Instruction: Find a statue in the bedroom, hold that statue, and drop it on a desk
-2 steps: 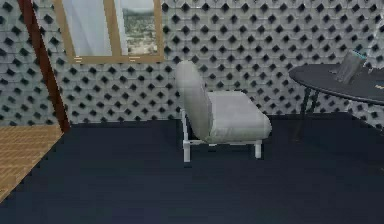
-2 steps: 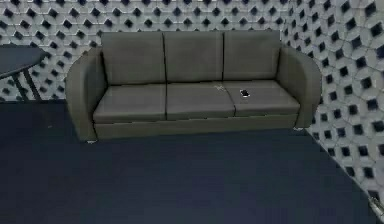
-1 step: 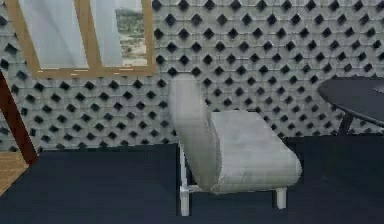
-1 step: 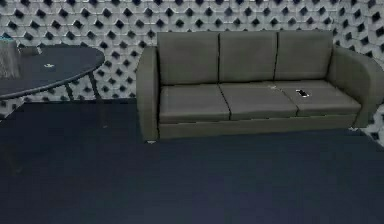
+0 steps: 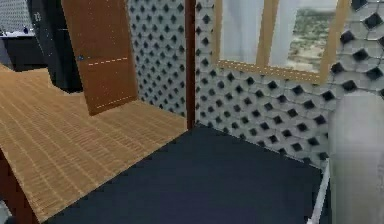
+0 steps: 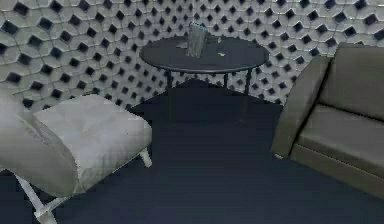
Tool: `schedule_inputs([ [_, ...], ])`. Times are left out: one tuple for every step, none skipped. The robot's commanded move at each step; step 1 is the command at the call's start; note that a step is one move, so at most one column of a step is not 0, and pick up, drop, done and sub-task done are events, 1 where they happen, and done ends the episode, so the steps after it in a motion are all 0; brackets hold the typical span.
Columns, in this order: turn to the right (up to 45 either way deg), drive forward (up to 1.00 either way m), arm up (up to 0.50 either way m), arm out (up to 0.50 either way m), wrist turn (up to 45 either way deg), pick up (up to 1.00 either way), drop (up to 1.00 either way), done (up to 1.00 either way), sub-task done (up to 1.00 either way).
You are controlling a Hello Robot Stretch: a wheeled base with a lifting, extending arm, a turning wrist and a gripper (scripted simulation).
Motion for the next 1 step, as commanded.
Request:
schedule_inputs([
  [-9.0,0.0,0.0,0.0,0.0,0.0,0.0,0.0,0.0],
])
